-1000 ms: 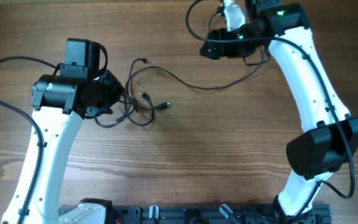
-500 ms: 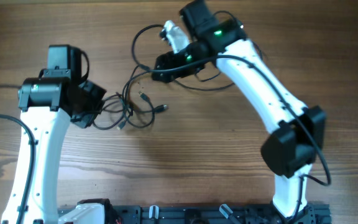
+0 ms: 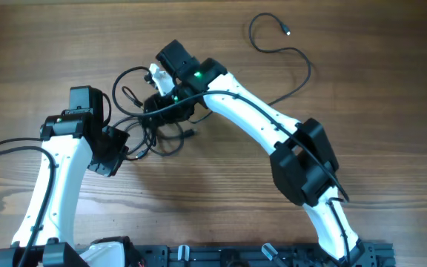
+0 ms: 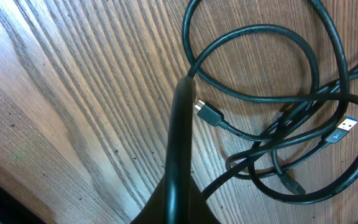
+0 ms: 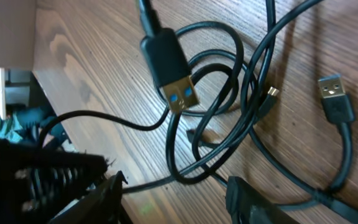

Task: Untangle cables

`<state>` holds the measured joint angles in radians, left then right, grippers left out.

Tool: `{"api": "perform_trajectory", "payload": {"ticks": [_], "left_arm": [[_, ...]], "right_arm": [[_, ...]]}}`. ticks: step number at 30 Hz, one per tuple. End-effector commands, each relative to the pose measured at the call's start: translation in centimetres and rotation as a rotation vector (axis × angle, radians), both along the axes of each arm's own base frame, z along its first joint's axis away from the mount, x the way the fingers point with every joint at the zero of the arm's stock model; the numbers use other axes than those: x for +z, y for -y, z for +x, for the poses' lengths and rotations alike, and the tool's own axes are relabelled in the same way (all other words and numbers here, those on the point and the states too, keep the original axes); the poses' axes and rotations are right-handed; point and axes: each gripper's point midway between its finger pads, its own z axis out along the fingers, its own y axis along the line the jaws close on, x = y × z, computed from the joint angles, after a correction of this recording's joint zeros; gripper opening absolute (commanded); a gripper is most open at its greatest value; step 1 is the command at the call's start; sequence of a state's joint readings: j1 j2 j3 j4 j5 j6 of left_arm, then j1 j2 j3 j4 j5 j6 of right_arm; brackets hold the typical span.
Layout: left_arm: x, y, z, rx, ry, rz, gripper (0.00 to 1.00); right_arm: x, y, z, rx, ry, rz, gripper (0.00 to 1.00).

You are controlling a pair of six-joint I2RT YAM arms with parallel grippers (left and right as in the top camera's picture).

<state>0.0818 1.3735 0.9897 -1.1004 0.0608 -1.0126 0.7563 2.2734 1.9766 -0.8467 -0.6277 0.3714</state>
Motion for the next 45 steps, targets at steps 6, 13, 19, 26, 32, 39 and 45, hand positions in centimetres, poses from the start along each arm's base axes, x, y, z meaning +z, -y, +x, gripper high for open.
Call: {"api": "perform_trajectory", "payload": {"ticks": [6,13,19,26,32,39,45], "left_arm": [[-0.3,-0.4,-0.2,0.028,-0.007,0.008,0.04],[-0.3,-0.4,0.0,0.027,0.0,0.008,0.04],[-0.3,-0.4,0.0,0.024,0.0,0.009,0.04],[-0.3,-0.6,0.0,0.024,0.0,0.017,0.04],[-0.2,-0.6,0.6,-0.007,0.026,0.021,0.04],[0.0,-0.3,2.1,-0.132,0.095,0.017,0.04],[0.1,0.5,2.4,-0.163,0.107,0.018,0.04]], "right_arm": [[-4.7,-2.6,0.3,-0.102,-0.024,-0.064,0.47],[-3.8,0.4,3.9,-0.151,0.077,-0.105,0.04],[8.0,10.5,9.8,-0.286,0.265,-0.053,0.04],[15.0,19.8,11.9,-0.438,0.357,-0.042,0.04],[16.3,23.0,11.7,-0.474,0.374,-0.072,0.04],[17.2,24.1,12.4,-0.493,0.426,-0.075,0.04],[16.8,25.9,13.4,-0.555,0.477,-0.172,0.04]]}}
